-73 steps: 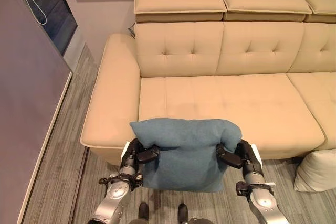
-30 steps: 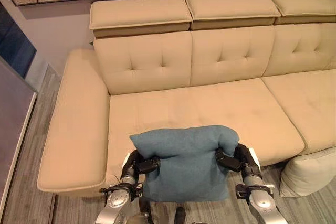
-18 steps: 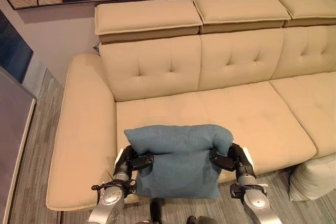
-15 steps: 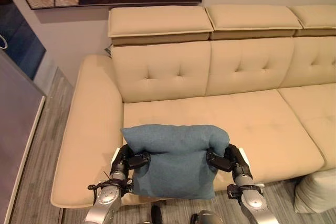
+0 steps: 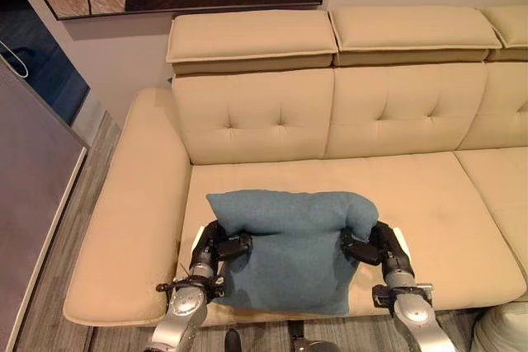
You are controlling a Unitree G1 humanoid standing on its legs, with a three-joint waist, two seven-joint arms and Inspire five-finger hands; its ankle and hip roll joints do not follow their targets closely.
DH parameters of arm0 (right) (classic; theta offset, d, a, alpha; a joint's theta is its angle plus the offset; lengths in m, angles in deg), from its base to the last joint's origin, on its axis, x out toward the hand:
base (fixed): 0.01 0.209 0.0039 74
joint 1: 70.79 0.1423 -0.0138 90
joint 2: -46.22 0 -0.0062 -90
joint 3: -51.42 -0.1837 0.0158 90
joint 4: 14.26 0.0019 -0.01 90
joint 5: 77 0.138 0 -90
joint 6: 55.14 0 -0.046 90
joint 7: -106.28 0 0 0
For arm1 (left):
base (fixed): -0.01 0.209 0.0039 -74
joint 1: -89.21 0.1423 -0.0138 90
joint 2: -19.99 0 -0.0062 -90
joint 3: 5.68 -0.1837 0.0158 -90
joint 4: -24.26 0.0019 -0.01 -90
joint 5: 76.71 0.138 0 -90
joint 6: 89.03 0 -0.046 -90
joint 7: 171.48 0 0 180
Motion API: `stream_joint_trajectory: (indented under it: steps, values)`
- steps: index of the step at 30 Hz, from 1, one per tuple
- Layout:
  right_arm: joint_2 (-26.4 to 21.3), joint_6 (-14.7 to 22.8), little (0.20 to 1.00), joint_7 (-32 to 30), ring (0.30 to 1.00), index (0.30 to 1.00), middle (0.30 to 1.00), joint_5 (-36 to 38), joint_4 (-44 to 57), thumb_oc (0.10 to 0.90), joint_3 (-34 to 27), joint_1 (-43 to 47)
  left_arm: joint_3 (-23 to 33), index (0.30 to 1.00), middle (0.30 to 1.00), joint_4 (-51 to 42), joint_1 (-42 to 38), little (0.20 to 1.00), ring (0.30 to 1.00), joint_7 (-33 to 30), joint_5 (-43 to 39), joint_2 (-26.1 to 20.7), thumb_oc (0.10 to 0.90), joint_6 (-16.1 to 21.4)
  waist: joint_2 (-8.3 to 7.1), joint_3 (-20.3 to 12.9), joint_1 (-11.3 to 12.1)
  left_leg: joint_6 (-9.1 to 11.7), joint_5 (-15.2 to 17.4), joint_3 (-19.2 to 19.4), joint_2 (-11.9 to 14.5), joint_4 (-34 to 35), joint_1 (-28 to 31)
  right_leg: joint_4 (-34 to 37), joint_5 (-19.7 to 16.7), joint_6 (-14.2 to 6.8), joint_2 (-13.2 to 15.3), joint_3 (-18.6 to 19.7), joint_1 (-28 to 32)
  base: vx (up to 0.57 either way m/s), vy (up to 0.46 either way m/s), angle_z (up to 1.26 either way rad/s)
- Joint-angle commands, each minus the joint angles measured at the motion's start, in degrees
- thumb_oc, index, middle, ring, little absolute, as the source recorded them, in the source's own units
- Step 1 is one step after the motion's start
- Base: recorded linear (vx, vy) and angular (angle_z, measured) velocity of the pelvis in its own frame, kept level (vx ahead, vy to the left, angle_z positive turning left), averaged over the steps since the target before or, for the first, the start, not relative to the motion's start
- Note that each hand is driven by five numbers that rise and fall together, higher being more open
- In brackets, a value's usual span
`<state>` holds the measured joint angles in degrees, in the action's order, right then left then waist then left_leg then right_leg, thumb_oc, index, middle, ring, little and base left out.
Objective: Pick up all the scattered cushions and arrange them neatly on the sofa.
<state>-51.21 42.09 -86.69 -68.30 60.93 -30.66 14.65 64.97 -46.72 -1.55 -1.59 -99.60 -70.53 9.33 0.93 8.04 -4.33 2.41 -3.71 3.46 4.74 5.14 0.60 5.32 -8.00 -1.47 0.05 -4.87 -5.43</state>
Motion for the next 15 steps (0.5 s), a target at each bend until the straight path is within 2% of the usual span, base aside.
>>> stream_joint_trajectory:
  steps: [1,3,7,8,10,12,15]
  values:
    - [1.17,8.01,0.3,-2.35,0.3,0.3,0.3,-1.25,10.45,0.4,1.04,8.91,-2.63,0.3,0.3,-8.21,-11.34,0.3,0.3,-1.1,2.65,0.01,0.4,8.64,-2.17,-5.34,0.02,0.26,7.24,3.07,-3.73,-3.44,0.2,-2.05,7.23,-6.0,4.34,-1.77,3.18,0.0,0.0,0.0]
    - [0.94,8.06,0.3,-3.19,0.3,0.3,0.3,-1.46,10.2,0.4,1.52,11.14,-2.98,0.3,0.3,-7.77,-13.31,0.3,0.3,-1.98,3.04,0.07,0.4,8.82,-2.06,-5.14,0.07,0.34,7.07,3.03,-3.62,-3.2,0.05,-1.89,7.21,-5.95,4.28,-1.94,3.03,0.0,-0.013,0.04]
    - [-0.33,7.97,0.3,-7.79,0.3,0.3,0.3,-3.22,7.93,0.4,5.31,23.98,-5.09,0.3,0.3,-4.1,-25.08,0.3,0.3,-6.78,4.1,0.21,0.4,9.81,-1.75,-3.19,0.26,0.55,6.02,2.59,-3.25,-2.85,-3.13,-1.9,6.5,-5.94,4.21,-1.95,-0.18,-0.09,-0.012,0.01]
    - [-0.34,8.01,0.3,-7.83,0.3,0.3,0.3,-3.21,7.78,0.4,5.33,24.21,-5.06,0.3,0.3,-3.98,-25.28,0.3,0.3,-6.8,4.09,0.23,0.4,9.86,-1.72,-3.14,0.22,0.55,6.02,2.57,-3.25,-2.9,-3.27,-1.94,6.5,-5.94,4.22,-1.98,-0.3,-0.11,-0.011,0.08]
    - [-1.08,7.74,0.3,-11.43,0.3,0.3,0.3,-3.67,3.57,0.4,8.7,35.82,-6.48,0.3,0.3,0.59,-36.12,0.3,0.3,-10.53,3.29,-0.27,0.4,11.0,-1.55,-1.38,0.54,0.79,4.74,1.62,-3.21,-3.39,-8.31,-2.78,5.52,-5.86,4.1,-1.75,-5.5,-0.17,-0.009,0.16]
    - [-1.09,7.82,0.3,-11.47,0.3,0.3,0.3,-3.64,3.36,0.4,8.75,36.13,-6.42,0.3,0.3,0.74,-36.37,0.3,0.3,-10.53,3.27,-0.28,0.4,11.06,-1.52,-1.44,0.47,0.79,4.76,1.59,-3.21,-3.53,-8.64,-2.9,5.54,-5.85,4.11,-1.77,-5.82,-0.06,-0.004,0.1]
    - [-2.45,7.6,0.3,-14.12,0.3,0.3,0.3,-4.49,-0.65,0.4,11.09,46.37,-6.73,0.3,0.3,6.02,-45.17,0.3,0.3,-13.86,3.01,-1.76,0.4,12.12,-1.62,-1.02,0.72,1.01,3.61,0.87,-3.67,-4.72,-14.32,-4.17,4.59,-5.59,4.29,-1.3,-10.84,-0.12,-0.008,0.07]
